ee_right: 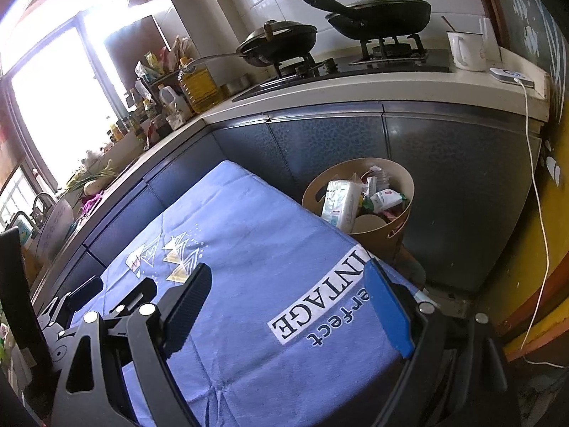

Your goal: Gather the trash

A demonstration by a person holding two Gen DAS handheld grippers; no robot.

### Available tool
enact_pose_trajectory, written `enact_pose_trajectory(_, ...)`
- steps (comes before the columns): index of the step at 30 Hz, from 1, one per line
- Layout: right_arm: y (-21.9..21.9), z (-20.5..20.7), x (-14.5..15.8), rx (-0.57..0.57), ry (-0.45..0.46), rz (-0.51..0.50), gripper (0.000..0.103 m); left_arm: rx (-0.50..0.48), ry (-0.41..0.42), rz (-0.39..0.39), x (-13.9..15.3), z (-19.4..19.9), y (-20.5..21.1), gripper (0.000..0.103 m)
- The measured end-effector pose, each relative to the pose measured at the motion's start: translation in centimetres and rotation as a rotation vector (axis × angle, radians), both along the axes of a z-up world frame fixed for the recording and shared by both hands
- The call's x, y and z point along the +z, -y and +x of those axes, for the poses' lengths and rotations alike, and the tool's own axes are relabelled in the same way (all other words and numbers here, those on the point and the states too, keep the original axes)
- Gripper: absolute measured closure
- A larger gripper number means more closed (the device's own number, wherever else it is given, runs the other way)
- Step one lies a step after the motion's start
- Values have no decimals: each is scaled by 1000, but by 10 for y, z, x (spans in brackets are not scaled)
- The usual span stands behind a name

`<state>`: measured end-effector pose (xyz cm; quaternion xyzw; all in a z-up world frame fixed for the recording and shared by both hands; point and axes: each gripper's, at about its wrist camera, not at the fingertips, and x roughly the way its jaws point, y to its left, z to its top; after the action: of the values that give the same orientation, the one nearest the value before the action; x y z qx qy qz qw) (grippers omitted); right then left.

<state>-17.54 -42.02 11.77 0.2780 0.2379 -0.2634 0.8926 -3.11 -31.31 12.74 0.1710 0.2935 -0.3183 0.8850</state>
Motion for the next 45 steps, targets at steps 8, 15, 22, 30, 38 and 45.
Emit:
enact_pose_trajectory(8,-3,4,2,4,-9,-11,18,10,19,-7,2,0,-5,6)
enact_pose_trajectory(15,-5,4,3,2,-10,-17,18,-1,9,-35,6,-1,-8,6)
enact_pose_trajectory(22,-4,5,3,4,-10,-18,18,-4,5,-34,6,-1,-9,6)
enact_pose_trajectory(30,-6,2,5,-1,-4,-11,18,-14,-5,-17,2,-5,-8,6)
enact_pose_trajectory(38,-8,-1,5,-5,0,-10,18,-24,-4,-7,1,-9,-6,6)
enact_pose_trajectory(45,-9,-4,4,-10,4,-8,18,-36,-3,-6,1,-14,-5,6)
